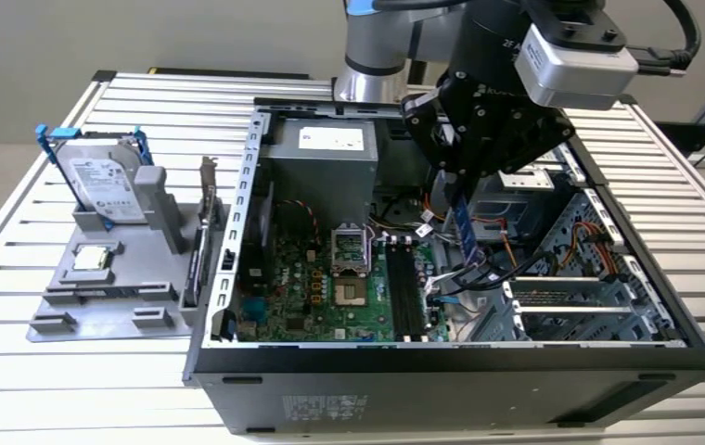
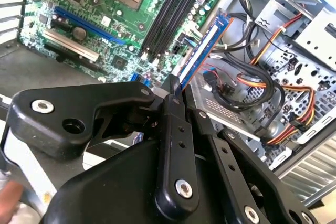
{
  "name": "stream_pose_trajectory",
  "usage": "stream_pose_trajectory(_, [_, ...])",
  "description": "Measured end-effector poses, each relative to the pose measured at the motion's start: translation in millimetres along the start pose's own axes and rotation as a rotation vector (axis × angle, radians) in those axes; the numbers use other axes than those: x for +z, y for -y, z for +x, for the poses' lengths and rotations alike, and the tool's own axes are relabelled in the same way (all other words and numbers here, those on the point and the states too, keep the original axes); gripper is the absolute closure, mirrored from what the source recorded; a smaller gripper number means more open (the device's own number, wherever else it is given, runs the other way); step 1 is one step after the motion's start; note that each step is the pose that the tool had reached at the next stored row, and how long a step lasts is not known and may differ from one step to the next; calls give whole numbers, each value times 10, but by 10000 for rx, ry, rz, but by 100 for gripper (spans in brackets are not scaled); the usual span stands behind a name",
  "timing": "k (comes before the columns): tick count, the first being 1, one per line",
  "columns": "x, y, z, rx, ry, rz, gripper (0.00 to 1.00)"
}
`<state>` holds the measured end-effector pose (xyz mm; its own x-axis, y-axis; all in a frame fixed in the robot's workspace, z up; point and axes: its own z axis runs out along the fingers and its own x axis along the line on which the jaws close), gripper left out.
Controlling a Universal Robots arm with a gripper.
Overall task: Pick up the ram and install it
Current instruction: 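Insert the ram into the slot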
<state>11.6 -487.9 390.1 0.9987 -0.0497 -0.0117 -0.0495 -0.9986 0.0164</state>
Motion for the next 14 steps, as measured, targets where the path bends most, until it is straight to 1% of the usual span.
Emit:
stream_pose_trajectory(8, [3, 0, 1, 28, 1, -2, 100])
stream_pose_trajectory(14, [19, 2, 33, 26, 0, 0, 100])
